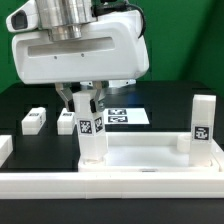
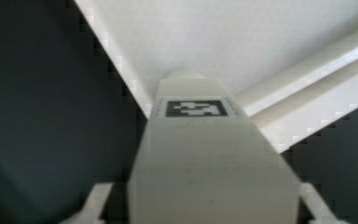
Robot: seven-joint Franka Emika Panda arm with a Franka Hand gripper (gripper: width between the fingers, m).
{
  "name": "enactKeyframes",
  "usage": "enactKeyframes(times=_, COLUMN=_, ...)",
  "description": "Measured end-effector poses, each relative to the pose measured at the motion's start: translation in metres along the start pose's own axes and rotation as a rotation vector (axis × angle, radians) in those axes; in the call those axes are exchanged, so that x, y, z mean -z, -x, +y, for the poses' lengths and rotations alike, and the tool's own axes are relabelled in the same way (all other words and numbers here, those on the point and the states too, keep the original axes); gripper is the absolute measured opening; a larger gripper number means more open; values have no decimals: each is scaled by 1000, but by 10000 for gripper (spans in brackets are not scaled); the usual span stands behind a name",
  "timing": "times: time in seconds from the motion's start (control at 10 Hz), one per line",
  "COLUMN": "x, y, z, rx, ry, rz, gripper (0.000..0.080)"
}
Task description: Assemble desk
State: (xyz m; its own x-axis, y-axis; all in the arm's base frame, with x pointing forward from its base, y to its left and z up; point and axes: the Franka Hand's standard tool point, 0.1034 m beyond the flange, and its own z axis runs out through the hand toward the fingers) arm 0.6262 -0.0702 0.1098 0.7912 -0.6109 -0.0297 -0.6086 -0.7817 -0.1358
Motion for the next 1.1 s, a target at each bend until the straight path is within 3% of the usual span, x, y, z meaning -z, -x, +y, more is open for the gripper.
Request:
enactKeyframes(times=0.3, x=-1, y=7, z=-13, rx=-466, ry=5, rz=3, gripper=288)
enactKeyframes(times=0.4, x=-2, y=5, z=-14, rx=-700, ry=-23, rz=0, gripper=288)
enactKeyframes(times=0.6, x=-3, y=2, z=-10, rx=-1015, ry=-116, rz=-13, gripper=289)
enactKeyframes(times=0.7, x=-3, y=2, z=-10, rx=-1042, ry=-116, rz=-11, gripper=289)
enactKeyframes(times=0.8, x=-3, y=2, z=-10, rx=-1042, ry=-116, rz=-11, gripper=348)
enactKeyframes(times=0.9, x=-4, y=2, z=-10, rx=-1002, ry=-114, rz=-9, gripper=486)
enactKeyframes(times=1.0, x=-4, y=3, z=-11, rx=-910, ry=-107, rz=-1, gripper=486)
enactKeyframes(times=1.1, x=-5, y=5, z=-19, rx=-708, ry=-101, rz=16, gripper=614)
